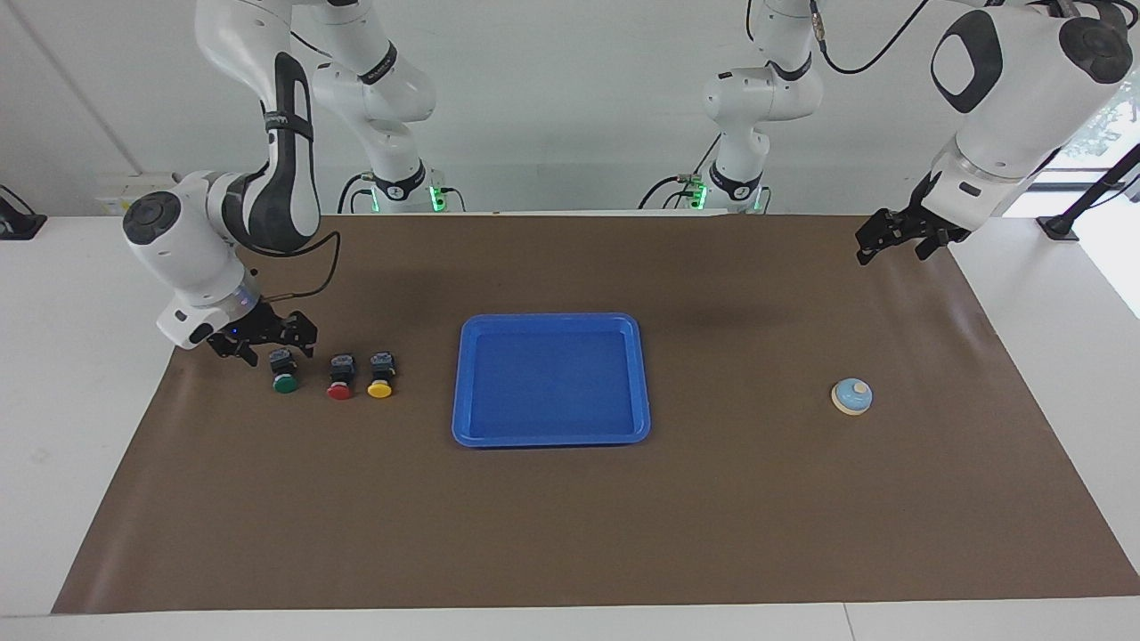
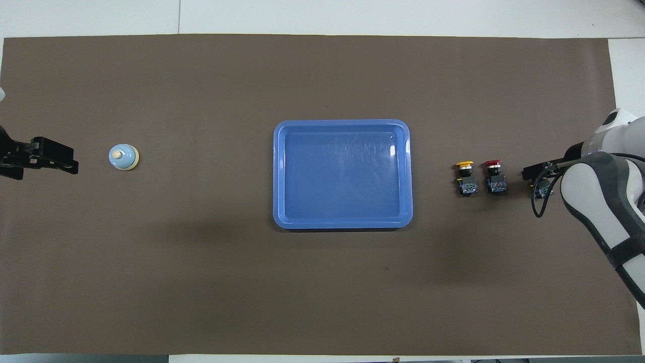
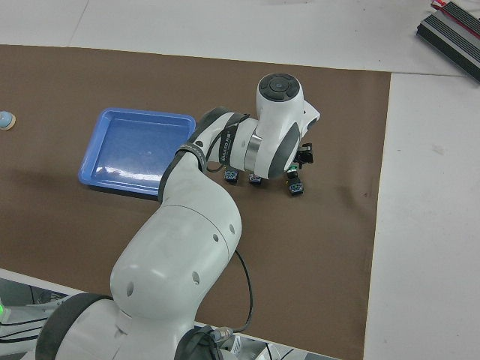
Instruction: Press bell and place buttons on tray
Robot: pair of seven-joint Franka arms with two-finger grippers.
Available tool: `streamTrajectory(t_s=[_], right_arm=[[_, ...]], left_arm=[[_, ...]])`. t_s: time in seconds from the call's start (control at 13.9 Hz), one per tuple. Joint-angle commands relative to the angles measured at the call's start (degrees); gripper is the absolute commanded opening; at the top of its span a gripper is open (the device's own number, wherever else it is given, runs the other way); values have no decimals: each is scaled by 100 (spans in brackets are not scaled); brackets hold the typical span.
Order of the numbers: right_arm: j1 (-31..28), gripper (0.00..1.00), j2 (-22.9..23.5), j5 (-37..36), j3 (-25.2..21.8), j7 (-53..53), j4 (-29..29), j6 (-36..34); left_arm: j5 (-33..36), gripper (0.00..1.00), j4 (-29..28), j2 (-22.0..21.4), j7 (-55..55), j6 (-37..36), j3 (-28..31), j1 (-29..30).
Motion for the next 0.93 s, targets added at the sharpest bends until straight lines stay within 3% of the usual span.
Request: streamTrajectory(t_s=[0.0, 0.36, 0.57, 0.86], right_arm=[[-130, 100, -44, -53, 35, -333, -204, 344], [-421, 100, 484, -53, 44, -924, -212, 996], [-369, 100, 563, -53, 44, -880, -212, 1005], [-333, 100, 537, -53, 44, -933, -317, 988]], left_arm=[[-9, 100, -51, -35, 28, -85, 68, -70], [17, 100, 35, -35, 27, -49, 59, -254], [0, 100, 334, -26, 36, -383, 60, -255], [0, 100, 194, -79, -8, -296, 51, -246]])
